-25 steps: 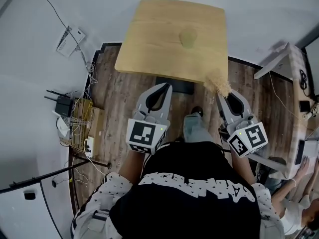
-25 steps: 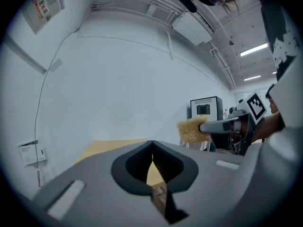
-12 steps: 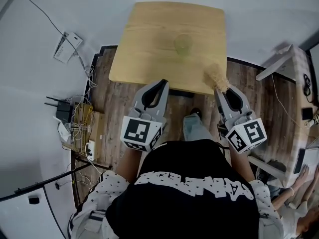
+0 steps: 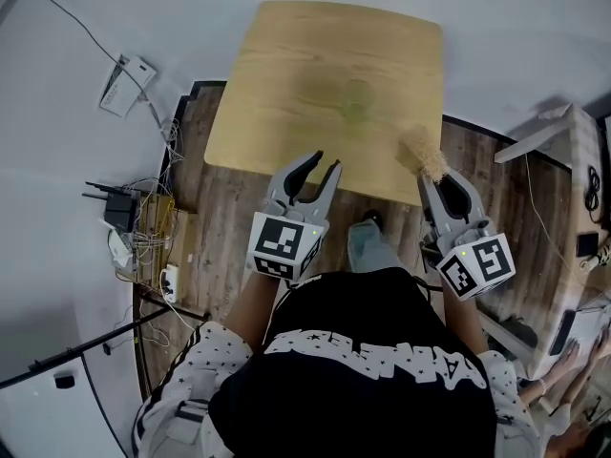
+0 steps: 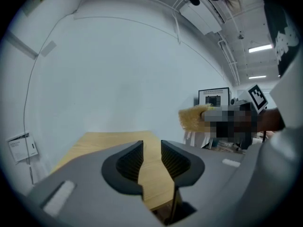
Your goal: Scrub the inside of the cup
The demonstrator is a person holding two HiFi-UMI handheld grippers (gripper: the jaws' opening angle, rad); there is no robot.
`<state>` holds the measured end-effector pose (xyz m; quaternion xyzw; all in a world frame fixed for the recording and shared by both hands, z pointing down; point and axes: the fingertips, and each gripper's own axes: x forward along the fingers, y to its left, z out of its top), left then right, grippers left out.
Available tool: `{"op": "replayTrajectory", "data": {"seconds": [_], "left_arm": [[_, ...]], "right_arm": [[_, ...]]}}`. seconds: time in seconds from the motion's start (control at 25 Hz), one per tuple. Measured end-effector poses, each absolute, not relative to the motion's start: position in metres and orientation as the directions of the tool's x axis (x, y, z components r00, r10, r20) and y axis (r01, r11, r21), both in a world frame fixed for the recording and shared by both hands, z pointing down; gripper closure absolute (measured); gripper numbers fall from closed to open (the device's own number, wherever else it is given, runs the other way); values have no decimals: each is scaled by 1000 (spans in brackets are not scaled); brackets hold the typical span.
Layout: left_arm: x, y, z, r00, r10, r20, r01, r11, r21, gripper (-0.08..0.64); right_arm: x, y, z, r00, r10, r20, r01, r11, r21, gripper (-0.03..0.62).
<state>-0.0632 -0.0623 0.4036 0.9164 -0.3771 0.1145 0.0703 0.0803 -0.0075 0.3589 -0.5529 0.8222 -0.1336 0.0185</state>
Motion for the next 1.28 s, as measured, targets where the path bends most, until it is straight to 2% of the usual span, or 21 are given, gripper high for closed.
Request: {"op": "replayTrajectory", "data": {"seconds": [0.4,1.28], "left_arm": [[-39,-100,436,662,-667,342,-725,-685,66,318],[-7,-160,495,572,-686,449,-768,-641,0,259]], "right_arm": [[99,-62,362,-439,-888,139,-883,398,-249,523],[137,-122,386,-538,-828,159,-830,487,-272,523]]}}
